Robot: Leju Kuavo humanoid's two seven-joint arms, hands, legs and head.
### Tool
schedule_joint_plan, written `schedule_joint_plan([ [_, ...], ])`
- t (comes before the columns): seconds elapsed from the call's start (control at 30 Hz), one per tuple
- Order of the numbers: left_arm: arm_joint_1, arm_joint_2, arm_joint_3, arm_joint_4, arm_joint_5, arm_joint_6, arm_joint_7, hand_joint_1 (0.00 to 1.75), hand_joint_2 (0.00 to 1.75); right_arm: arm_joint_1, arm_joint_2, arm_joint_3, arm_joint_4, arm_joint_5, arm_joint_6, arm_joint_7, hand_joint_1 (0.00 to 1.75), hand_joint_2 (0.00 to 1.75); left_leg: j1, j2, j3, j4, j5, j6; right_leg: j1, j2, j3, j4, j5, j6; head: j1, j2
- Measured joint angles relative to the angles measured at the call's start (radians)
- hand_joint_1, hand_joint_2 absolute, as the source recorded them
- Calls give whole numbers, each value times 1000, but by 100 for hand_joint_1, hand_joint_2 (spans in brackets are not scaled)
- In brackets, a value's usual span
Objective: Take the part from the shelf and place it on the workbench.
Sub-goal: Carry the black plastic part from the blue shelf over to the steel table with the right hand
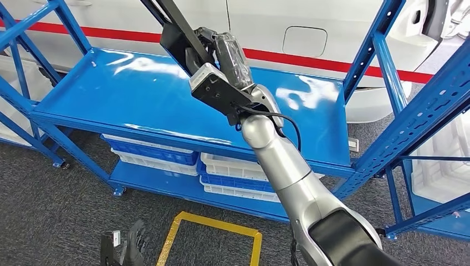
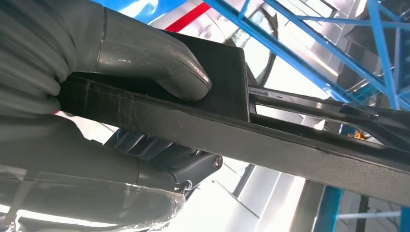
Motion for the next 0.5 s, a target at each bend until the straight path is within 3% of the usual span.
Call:
schedule_joint_plan([
  [0.03,-2,2,0,0,3,0,-3,0,0,-7,2,1,7,-2,-2,-3,175,175,-5,1,17,-31,5,6,2,-1,-1,0,2,3,0,0],
  [0.17,-4,6,0,1,12,0,-16,0,0,-20,6,6,33,-14,-15,-14,175,175,-8,0,18,-54,23,23,2,-7,-14,10,-1,20,1,0],
  [0.23,-4,5,0,2,15,0,-20,0,0,-25,7,9,46,-22,-22,-19,175,175,-4,1,14,-64,38,32,1,-5,-50,88,-47,18,3,0],
  [0.3,-4,5,1,3,18,0,-23,0,0,-28,6,11,61,-26,-26,-23,175,175,-5,0,2,-64,46,36,-1,-4,-103,221,-108,15,4,0],
  [0.33,-3,5,1,4,20,3,-24,0,0,-27,5,13,68,-27,-27,-25,175,175,-5,0,-3,-64,50,35,-2,-4,-120,267,-126,18,4,0],
  [0.37,-3,5,1,4,22,6,-25,0,0,-26,5,14,74,-27,-28,-27,175,175,-5,-2,-8,-64,53,33,-4,-4,-118,278,-129,25,4,0],
  [0.4,-3,5,1,5,22,11,-27,0,0,-26,4,16,80,-29,-28,-29,175,175,-5,-3,-12,-63,57,31,-6,-4,-94,245,-117,34,4,0],
  [0.43,-3,5,1,5,22,15,-29,0,0,-26,5,17,84,-31,-28,-31,175,175,-5,-4,-14,-62,59,28,-9,-4,-53,178,-94,43,4,0],
  [0.5,-3,5,1,5,22,19,-32,0,0,-28,6,21,90,-35,-28,-34,175,175,-7,-5,-18,-59,63,21,-11,-3,24,41,-60,48,4,0],
])
